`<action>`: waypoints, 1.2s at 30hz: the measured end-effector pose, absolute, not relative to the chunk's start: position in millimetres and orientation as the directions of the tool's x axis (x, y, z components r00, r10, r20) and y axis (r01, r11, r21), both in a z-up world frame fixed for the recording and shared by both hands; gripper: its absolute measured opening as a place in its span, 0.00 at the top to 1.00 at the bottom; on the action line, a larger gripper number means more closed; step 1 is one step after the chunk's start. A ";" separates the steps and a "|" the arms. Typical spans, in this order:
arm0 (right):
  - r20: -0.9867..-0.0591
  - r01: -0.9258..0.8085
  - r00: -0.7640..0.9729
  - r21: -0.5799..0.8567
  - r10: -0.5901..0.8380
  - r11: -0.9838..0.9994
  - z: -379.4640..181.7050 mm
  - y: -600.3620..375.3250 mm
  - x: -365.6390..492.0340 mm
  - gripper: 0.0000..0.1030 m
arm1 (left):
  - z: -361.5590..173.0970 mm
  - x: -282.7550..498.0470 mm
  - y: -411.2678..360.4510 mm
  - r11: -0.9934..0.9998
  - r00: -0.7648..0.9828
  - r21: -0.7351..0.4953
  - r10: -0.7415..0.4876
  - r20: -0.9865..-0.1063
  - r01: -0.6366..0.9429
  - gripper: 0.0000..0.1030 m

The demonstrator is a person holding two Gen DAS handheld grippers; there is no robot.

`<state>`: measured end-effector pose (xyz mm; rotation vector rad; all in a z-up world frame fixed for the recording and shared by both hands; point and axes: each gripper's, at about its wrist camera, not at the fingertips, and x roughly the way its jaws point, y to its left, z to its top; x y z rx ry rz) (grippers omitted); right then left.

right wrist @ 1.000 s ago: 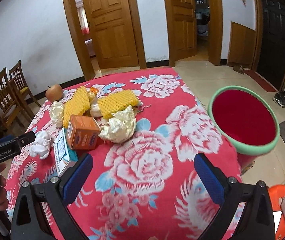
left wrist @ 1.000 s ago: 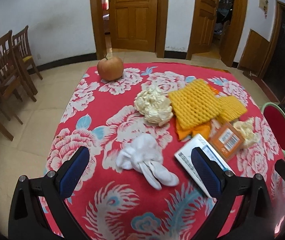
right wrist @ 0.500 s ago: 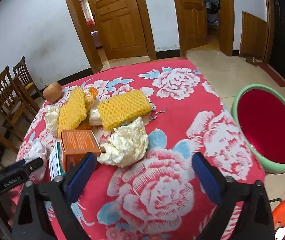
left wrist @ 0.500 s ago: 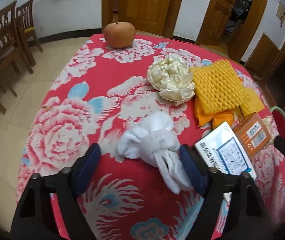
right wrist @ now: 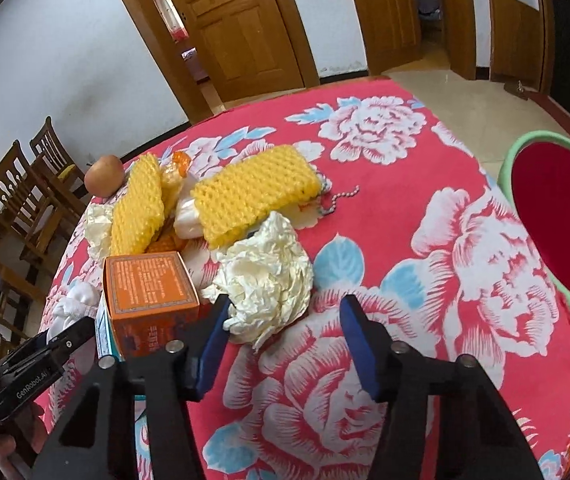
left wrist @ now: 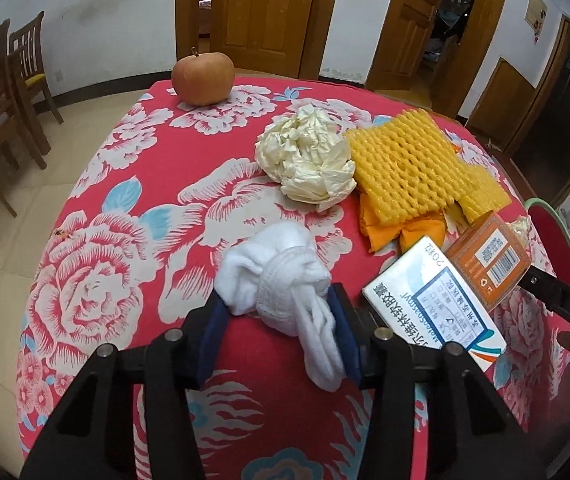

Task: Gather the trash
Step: 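Grasp the white cloth with the left tool while the right tool grasps a crumpled paper ball, then carry both items to the red bucket and open both tools to drop them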

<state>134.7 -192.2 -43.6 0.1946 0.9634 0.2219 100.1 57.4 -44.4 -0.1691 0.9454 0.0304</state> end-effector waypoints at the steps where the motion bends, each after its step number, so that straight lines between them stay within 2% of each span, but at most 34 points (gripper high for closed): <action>1: -0.787 -0.105 0.552 0.264 0.277 0.959 -43.8 -191.6 134.9 0.48 | -44.7 100.9 57.5 0.987 0.587 -0.130 -0.047 -0.808 -0.100 0.51; 3: -0.783 -0.115 0.550 0.274 0.291 0.955 -44.3 -190.6 134.9 0.55 | -44.7 101.2 58.1 0.986 0.591 -0.133 -0.049 -0.805 -0.099 0.54; 4: -0.779 -0.130 0.543 0.292 0.314 0.948 -44.8 -190.2 135.7 0.63 | -44.1 100.5 58.9 0.985 0.595 -0.143 -0.058 -0.801 -0.095 0.61; 7: -0.770 -0.143 0.533 0.326 0.350 0.935 -44.1 -189.6 136.1 0.75 | -41.5 96.9 59.1 0.983 0.600 -0.167 -0.085 -0.795 -0.082 0.73; 10: -0.759 -0.162 0.542 0.327 0.361 0.931 -40.5 -187.9 131.4 0.79 | -36.0 90.6 57.6 0.983 0.618 -0.172 -0.092 -0.781 -0.070 0.74; 23: -0.689 -0.199 0.610 0.345 0.391 0.917 -4.2 -198.6 98.3 0.82 | 1.4 62.3 45.8 0.977 0.687 -0.209 -0.131 -0.715 -0.031 0.74; 36: -0.634 -0.212 0.659 0.359 0.404 0.909 27.2 -222.5 72.2 0.82 | 39.0 43.2 4.0 0.969 0.709 -0.228 -0.225 -0.669 0.093 0.74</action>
